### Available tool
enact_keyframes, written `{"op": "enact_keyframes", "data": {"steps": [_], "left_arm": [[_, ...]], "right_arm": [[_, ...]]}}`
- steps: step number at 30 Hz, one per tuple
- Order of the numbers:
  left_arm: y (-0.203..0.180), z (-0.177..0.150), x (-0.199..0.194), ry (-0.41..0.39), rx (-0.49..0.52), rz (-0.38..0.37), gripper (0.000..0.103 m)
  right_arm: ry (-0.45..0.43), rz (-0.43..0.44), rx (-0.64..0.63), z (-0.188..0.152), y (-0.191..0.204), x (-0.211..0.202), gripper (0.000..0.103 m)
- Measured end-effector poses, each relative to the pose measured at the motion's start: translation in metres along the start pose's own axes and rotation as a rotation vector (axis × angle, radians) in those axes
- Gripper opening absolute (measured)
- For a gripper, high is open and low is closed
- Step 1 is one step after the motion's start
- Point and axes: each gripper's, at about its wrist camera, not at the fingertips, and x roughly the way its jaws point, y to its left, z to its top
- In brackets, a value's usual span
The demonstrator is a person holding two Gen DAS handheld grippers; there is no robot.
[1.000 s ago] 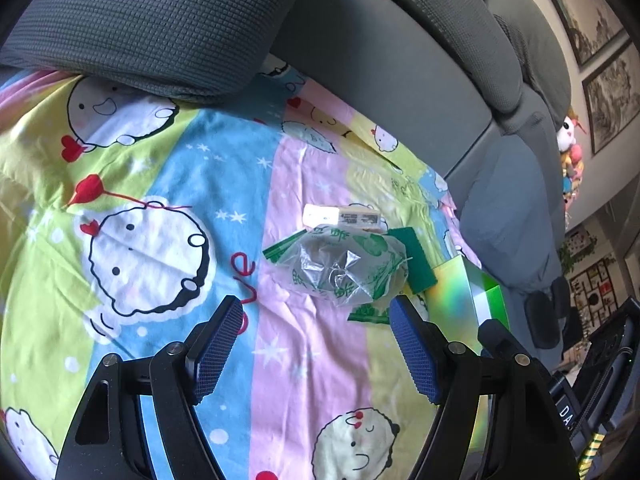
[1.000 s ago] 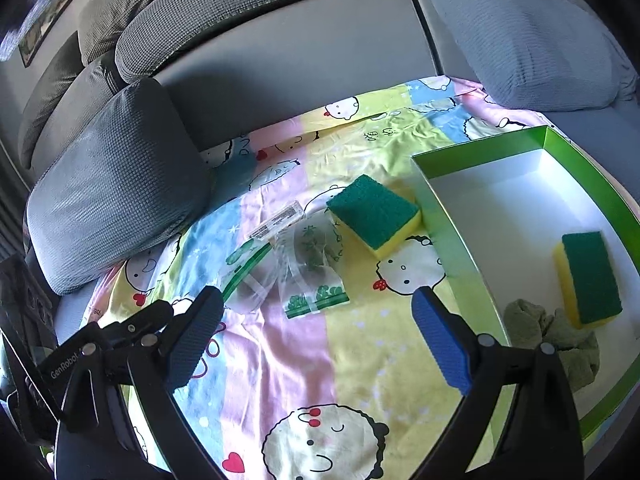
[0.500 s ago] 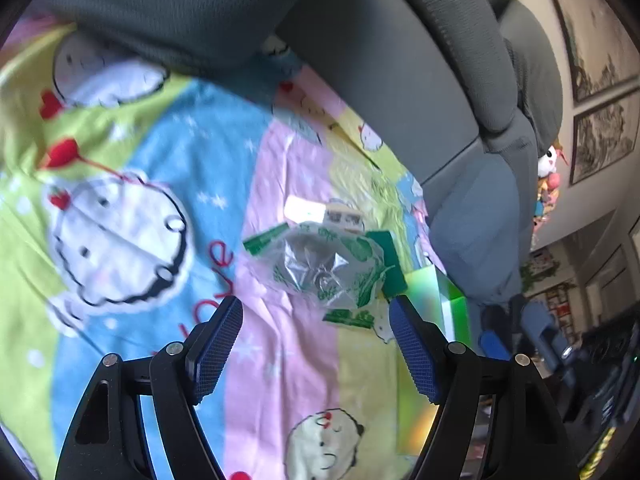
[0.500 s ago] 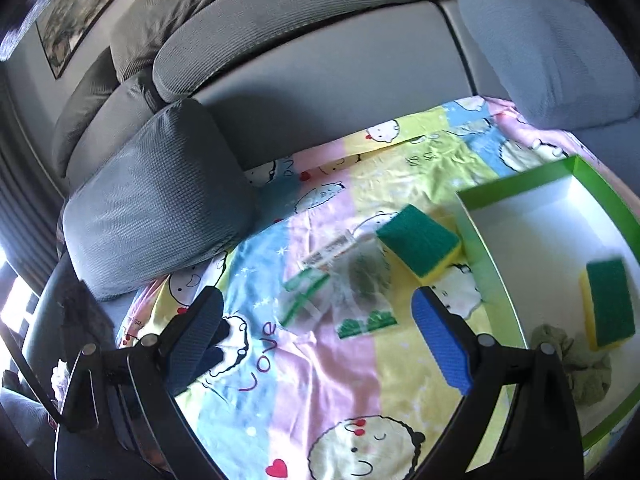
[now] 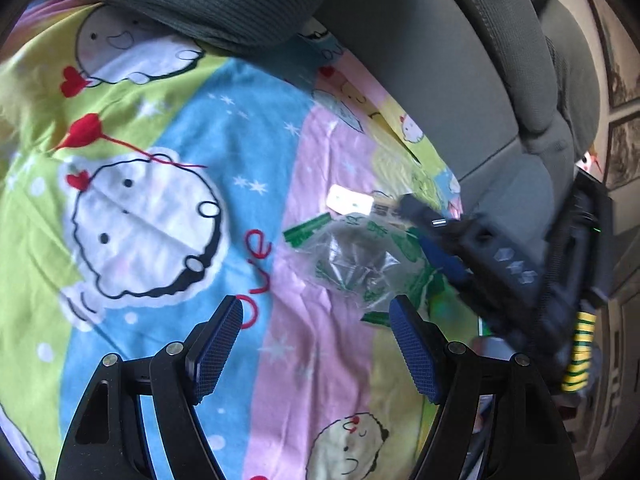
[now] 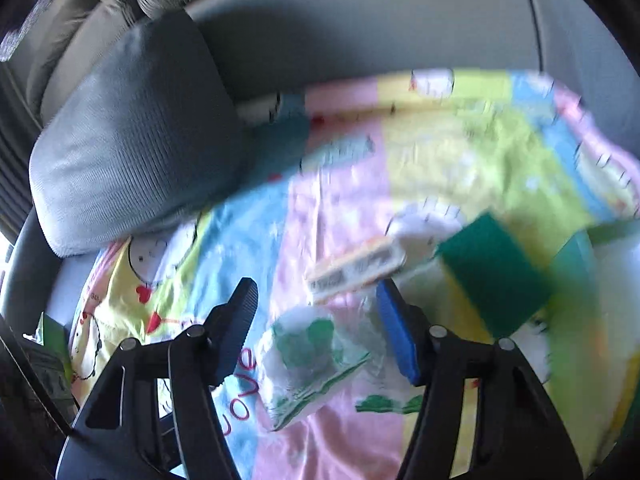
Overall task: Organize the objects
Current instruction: 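Withdraw the right tool from the box toward the clear plastic bags, then close the right tool on the clear bag printed with green Luo Han Guo text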
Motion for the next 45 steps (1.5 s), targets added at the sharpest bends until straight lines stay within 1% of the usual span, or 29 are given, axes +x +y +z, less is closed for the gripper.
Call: {"op": "enact_keyframes", "data": {"steps": [2,5,7,10,12,16,19,22,24,30,32,41,45], "left_arm": [[-0.002,-0.001,0.001,0.001,0.021,0.035,0.076],[0.002,-0.002,-0.003,-0.015,0.013,0.077,0.076],[0.006,-0.002,-0.008,-0.031,0.001,0.095,0.076],[0.011,-0.002,-0.013,-0.061,-0.015,0.137,0.076],[0.014,-0.001,-0.017,-0.070,-0.027,0.143,0.076],[0.018,-0.002,-0.018,-0.058,-0.038,0.115,0.076],[0.017,-0.002,-0.017,-0.056,-0.041,0.125,0.076],[0.016,-0.002,-0.016,-0.051,-0.041,0.115,0.076],[0.015,-0.002,-0.016,-0.045,-0.040,0.103,0.076],[0.013,-0.002,-0.012,-0.023,-0.031,0.074,0.076],[0.012,-0.002,-0.011,-0.018,-0.036,0.062,0.076],[0.008,-0.004,-0.003,0.015,-0.025,0.014,0.076],[0.004,-0.006,0.000,0.027,-0.007,-0.011,0.076]], "right_arm": [[0.038,0.024,-0.010,-0.005,0.000,0.009,0.061],[0.038,0.036,-0.031,-0.011,0.002,0.007,0.061],[0.059,0.063,-0.042,-0.018,0.005,0.005,0.061],[0.125,0.093,-0.021,-0.036,0.005,0.006,0.063],[0.166,0.100,-0.004,-0.048,0.002,0.011,0.063],[0.222,0.102,0.014,-0.063,0.003,0.016,0.063],[0.211,0.117,0.017,-0.063,0.004,0.008,0.063],[0.167,0.142,0.054,-0.058,-0.003,-0.004,0.064],[0.119,0.165,0.072,-0.054,-0.007,-0.014,0.068],[0.060,0.209,0.103,-0.047,-0.008,-0.024,0.080],[0.057,0.225,0.111,-0.047,-0.007,-0.024,0.082],[0.091,0.247,0.134,-0.048,-0.005,-0.013,0.083],[0.102,0.240,0.156,-0.048,-0.010,-0.009,0.084]]}}
